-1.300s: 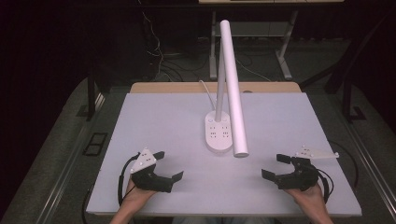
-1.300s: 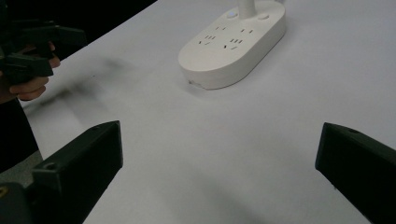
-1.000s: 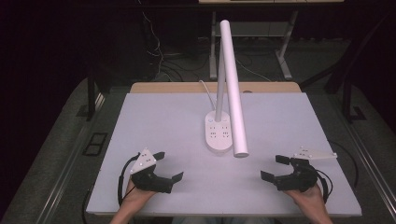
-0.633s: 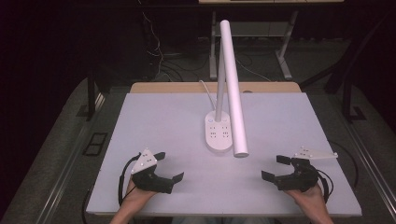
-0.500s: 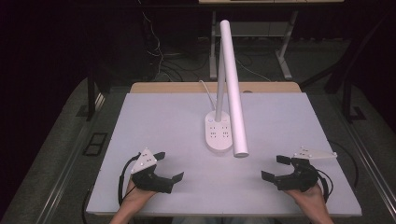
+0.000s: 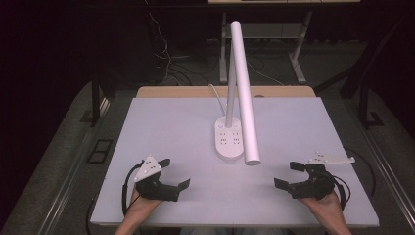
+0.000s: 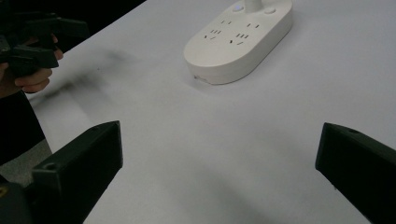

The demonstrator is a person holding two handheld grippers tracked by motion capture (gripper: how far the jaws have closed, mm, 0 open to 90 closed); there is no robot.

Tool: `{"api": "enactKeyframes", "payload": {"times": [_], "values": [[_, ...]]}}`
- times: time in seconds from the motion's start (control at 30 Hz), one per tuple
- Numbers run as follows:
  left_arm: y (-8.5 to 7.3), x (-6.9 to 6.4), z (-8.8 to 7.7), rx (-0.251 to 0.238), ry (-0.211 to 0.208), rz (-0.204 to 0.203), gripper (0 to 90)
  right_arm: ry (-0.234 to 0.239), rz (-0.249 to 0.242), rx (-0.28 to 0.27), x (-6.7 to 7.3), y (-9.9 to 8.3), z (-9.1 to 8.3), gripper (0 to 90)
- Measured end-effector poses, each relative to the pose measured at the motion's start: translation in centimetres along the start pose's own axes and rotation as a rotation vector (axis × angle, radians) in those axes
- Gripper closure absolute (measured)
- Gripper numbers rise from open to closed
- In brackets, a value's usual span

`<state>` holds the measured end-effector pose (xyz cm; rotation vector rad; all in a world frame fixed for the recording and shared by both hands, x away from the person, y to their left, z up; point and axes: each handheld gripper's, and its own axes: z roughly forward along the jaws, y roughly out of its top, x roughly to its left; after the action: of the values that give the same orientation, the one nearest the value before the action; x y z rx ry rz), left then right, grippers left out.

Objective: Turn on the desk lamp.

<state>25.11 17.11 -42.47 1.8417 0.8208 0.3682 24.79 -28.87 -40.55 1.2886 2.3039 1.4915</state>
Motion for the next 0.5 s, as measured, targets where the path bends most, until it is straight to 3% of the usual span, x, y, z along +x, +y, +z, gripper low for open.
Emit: {"api": "enactKeyframes", "payload": {"times": [0.5], "values": [[-0.1,0.0,-0.1,-0.001,0.008,-0.003,0.0,0.009,-0.016,0.016,-0.6,2.0,0.8,0.1]]}}
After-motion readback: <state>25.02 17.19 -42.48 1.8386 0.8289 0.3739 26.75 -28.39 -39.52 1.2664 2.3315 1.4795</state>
